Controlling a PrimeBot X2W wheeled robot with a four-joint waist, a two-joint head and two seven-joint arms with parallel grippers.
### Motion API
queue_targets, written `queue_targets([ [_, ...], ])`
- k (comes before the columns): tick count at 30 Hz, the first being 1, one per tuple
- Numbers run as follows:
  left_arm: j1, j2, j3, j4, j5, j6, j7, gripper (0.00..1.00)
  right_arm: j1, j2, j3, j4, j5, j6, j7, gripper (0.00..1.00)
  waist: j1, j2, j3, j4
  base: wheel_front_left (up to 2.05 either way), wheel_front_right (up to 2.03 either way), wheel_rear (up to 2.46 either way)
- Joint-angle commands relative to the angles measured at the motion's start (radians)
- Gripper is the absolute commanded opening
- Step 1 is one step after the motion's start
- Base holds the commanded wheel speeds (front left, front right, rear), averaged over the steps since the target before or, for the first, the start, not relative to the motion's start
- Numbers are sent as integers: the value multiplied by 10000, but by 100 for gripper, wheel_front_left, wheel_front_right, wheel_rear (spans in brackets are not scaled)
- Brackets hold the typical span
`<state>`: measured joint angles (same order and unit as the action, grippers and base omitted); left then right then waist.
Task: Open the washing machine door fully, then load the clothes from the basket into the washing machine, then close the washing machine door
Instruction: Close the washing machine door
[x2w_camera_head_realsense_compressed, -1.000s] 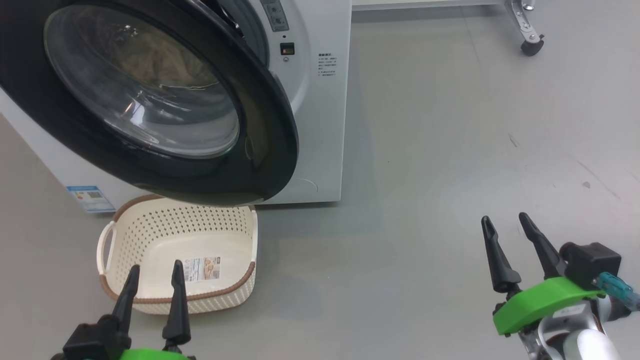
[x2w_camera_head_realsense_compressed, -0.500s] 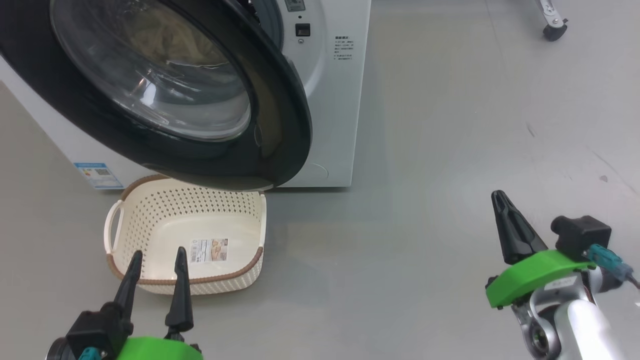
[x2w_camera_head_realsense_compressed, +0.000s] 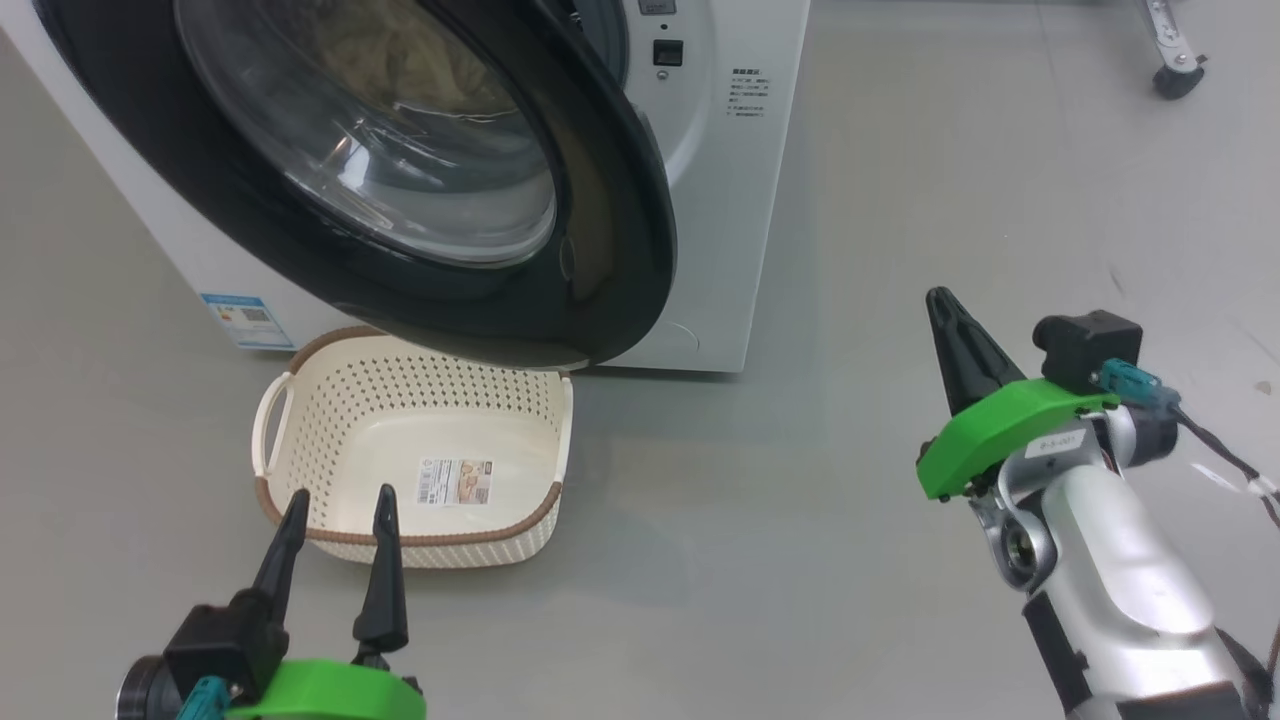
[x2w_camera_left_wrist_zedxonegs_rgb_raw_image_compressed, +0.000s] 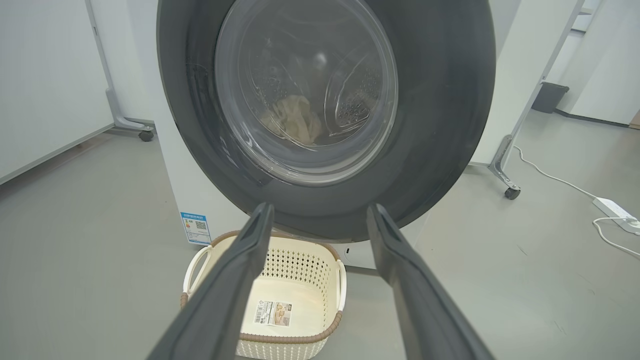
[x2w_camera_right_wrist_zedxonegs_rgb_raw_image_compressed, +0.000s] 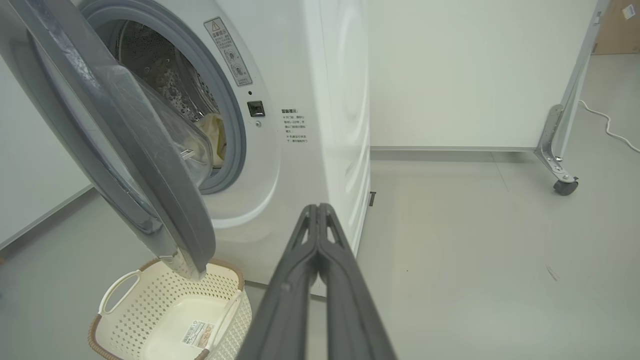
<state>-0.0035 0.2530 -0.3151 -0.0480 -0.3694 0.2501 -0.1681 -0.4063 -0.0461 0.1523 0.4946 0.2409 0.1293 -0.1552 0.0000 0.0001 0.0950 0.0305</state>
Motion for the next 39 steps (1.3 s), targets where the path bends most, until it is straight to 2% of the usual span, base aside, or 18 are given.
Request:
queue_targets([
  [1, -594, 86, 295, -240, 104, 923, -109, 100, -748, -41, 375, 131, 100, 14, -211, 0, 0, -1, 13, 129, 0, 0, 0],
  [5, -820, 45, 106, -60, 117, 768, -143, 100, -2086, -41, 1111, 1851, 703, 14, -656, 0, 0, -1, 38, 415, 0, 0, 0],
  [8, -902, 25, 43, 35, 113, 716, -182, 100, -2774, -41, 1608, 2670, 1124, 14, -866, 0, 0, -1, 25, 513, 0, 0, 0],
  [13, -907, 25, 21, 157, 94, 718, -233, 100, -3551, -41, 2434, 3526, 1814, 14, -1025, 0, 0, -1, -38, 619, 0, 0, 0],
  [17, -900, 28, 10, 209, 88, 733, -258, 100, -3885, -41, 2718, 3812, 2128, 14, -1054, 0, 0, -1, -71, 647, 0, 0, 0],
  [22, -864, 29, 3, 235, 61, 755, -305, 100, -4372, -41, 2368, 3179, 2302, 14, -1062, 0, 0, -1, -92, 604, 0, 0, 0],
  [30, -904, 43, -80, 200, 61, 738, -341, 100, -4930, -41, 1986, 515, 2130, 14, -1064, 0, 0, -1, -56, 610, 0, 0, 0],
  [34, -899, 55, -96, 221, 47, 754, -345, 100, -4977, -41, 2635, -340, 2233, 14, -1064, 0, 0, -1, -66, 699, 0, 0, 0],
  [39, -1001, 17, -174, 214, 33, 726, -354, 100, -5191, -41, 4224, -117, 2521, 14, -882, 0, 0, -1, 50, 954, 0, 0, 0],
])
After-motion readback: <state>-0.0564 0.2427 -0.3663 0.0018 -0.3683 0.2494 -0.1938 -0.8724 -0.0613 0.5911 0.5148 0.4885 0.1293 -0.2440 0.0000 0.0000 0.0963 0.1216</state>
